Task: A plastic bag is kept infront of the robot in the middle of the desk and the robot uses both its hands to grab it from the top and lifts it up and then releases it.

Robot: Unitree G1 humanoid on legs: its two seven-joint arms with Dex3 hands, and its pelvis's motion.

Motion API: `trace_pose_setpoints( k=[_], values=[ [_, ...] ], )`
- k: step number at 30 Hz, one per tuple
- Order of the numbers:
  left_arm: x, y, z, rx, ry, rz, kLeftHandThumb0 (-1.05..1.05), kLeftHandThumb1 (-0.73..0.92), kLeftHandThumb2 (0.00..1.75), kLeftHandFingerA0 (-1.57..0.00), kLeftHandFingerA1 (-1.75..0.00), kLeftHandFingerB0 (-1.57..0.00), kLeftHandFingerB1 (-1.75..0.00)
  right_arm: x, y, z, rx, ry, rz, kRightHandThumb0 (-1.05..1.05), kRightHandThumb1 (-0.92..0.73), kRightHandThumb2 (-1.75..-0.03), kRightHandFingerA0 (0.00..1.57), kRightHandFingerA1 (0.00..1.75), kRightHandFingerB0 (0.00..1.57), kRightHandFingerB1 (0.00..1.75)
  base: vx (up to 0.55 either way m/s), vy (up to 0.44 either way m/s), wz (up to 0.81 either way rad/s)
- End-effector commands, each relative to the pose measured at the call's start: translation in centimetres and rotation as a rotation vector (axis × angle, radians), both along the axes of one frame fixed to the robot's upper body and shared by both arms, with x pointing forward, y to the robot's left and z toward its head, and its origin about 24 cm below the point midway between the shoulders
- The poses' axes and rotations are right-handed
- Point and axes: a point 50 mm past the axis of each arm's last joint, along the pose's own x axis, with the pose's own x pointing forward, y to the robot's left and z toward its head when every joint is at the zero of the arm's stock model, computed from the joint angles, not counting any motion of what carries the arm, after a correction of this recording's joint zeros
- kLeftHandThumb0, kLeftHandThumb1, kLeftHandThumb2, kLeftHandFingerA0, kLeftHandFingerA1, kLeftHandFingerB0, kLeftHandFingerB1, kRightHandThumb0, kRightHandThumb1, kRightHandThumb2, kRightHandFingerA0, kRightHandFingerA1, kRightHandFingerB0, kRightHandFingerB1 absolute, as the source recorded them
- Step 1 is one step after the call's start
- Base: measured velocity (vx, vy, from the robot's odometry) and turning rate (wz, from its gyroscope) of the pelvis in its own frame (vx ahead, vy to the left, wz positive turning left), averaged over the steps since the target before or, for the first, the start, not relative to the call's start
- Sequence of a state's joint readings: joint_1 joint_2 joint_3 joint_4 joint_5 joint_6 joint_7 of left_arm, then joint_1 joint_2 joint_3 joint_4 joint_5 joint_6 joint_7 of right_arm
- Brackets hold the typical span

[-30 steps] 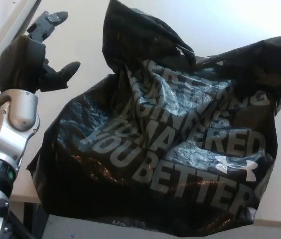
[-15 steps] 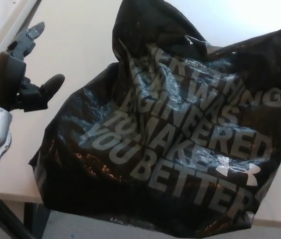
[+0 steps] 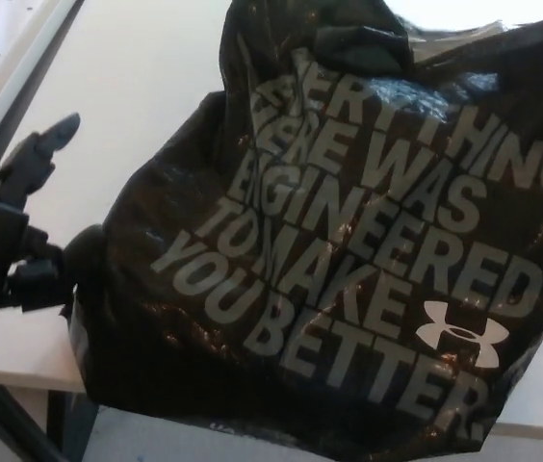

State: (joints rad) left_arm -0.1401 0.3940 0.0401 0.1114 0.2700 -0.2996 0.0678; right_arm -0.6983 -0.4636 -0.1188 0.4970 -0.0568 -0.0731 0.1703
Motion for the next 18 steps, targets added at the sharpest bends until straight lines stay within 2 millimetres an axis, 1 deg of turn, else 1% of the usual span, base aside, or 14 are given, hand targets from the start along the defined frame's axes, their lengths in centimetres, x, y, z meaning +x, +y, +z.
trace_pose_setpoints(
  k=[1, 3, 4, 5, 6, 7, 8, 9, 10, 11, 13, 15, 17, 18],
  values=[
    [-7.5, 0.2, 0.4, -0.143, -0.028, -0.121, -0.86, 0.7, 1.08, -0.1, -0.46, 0.0, -0.36, -8.0, -0.6, 2.2, -0.247, -0.062, 0.216, -1.05, -0.72, -1.14, 0.02, 0.37, 0.0, 0.0, 0.0, 0.0, 0.0],
    [-8.6, 0.1, 0.2, -0.139, -0.013, -0.114, -0.86, 0.7, 1.08, -0.1, -0.46, 0.0, -0.37, -9.2, -0.7, 1.7, -0.257, -0.041, 0.243, -1.04, -0.7, -1.13, 0.02, 0.37, 0.0, 0.0, 0.0, 0.0, 0.0],
    [-9.3, 0.1, 0.1, -0.148, -0.006, -0.122, -0.84, 0.69, 1.07, -0.03, -0.43, -0.01, -0.36, -9.8, -0.8, 1.5, -0.274, -0.038, 0.25, -0.97, -0.65, -1.14, 0.0, 0.36, 0.0, 0.07, 0.0, 0.0, 0.0],
    [-9.8, 0.0, 0.0, -0.152, 0.001, -0.123, -0.85, 0.69, 1.07, -0.04, -0.43, 0.0, -0.36, -10.3, -0.8, 1.4, -0.275, -0.03, 0.259, -1.05, -0.67, -1.14, 0.02, 0.33, 0.0, 0.0, 0.0, 0.0, 0.0],
    [-10.4, 0.0, -0.2, -0.17, 0.014, -0.122, -0.86, 0.68, 1.06, -0.06, -0.44, 0.0, -0.38, -10.8, -0.9, 1.3, -0.266, -0.012, 0.275, -1.0, -0.63, -1.08, 0.04, 0.3, 0.0, 0.0, 0.0, 0.0, 0.0],
    [-10.7, -0.1, -0.3, -0.192, 0.021, -0.125, -0.86, 0.68, 1.06, -0.06, -0.44, 0.0, -0.38, -11.1, -0.8, 1.4, -0.265, 0.0, 0.281, -1.0, -0.63, -1.08, 0.04, 0.3, 0.0, 0.0, 0.0, 0.0, 0.0],
    [-11.2, -0.1, -0.4, -0.179, 0.019, -0.124, -0.84, 0.67, 1.06, -0.11, -0.47, -0.02, -0.38, -11.6, -0.9, 1.2, -0.248, 0.01, 0.29, -1.02, -0.64, -1.11, 0.01, 0.25, 0.0, 0.0, 0.0, 0.0, 0.0],
    [-11.6, 0.1, -0.5, -0.174, 0.024, -0.122, -0.83, 0.68, 1.06, -0.05, -0.44, -0.01, -0.34, -11.9, -0.9, 1.3, -0.247, 0.018, 0.301, -1.04, -0.65, -1.12, 0.0, 0.23, 0.0, 0.0, 0.0, 0.0, 0.0],
    [-12.0, 0.2, -0.6, -0.179, 0.03, -0.119, -0.81, 0.85, 0.66, -0.13, -0.32, -0.12, -0.24, -12.2, -0.9, 1.3, -0.245, 0.027, 0.309, -1.04, -0.65, -1.11, 0.0, 0.23, 0.0, 0.0, 0.0, 0.0, 0.0],
    [-12.4, 0.3, -0.6, -0.191, 0.039, -0.113, -0.81, 0.66, 1.05, -0.05, -0.44, -0.02, -0.35, -12.6, -0.8, 1.3, -0.242, 0.039, 0.316, -1.05, -0.65, -1.12, 0.0, 0.18, 0.0, 0.0, 0.0, 0.0, 0.0],
    [-13.2, 0.5, -0.8, -0.207, 0.048, -0.1, -0.82, 0.67, 1.04, -0.05, -0.44, 0.0, -0.35, -13.4, -0.8, 1.2, -0.22, 0.049, 0.33, -1.05, -0.64, -1.1, 0.0, 0.16, 0.0, 0.0, 0.0, 0.0, 0.0],
    [-13.9, 0.6, -1.2, -0.22, 0.053, -0.092, -0.77, 0.64, 1.03, -0.07, -0.45, -0.01, -0.37, -14.3, -0.8, 1.2, -0.225, 0.06, 0.321, -1.04, -0.64, -1.11, 0.0, 0.26, 0.0, 0.0, 0.0, 0.0, 0.0],
    [-14.3, 0.8, -1.3, -0.236, 0.071, -0.079, -0.82, 0.66, 1.03, -0.05, -0.43, 0.0, -0.36, -15.0, -0.7, 1.0, -0.216, 0.068, 0.309, -1.04, -0.64, -1.11, 0.01, 0.28, 0.0, 0.0, 0.0, 0.0, 0.0],
    [-14.5, 0.9, -1.4, -0.242, 0.071, -0.077, -0.77, 0.63, 1.02, -0.1, -0.46, -0.03, -0.39, -15.3, -0.7, 0.9, -0.219, 0.076, 0.315, -1.05, -0.66, -1.11, 0.01, 0.26, 0.0, 0.0, 0.0, 0.0, 0.0]
  ],
)
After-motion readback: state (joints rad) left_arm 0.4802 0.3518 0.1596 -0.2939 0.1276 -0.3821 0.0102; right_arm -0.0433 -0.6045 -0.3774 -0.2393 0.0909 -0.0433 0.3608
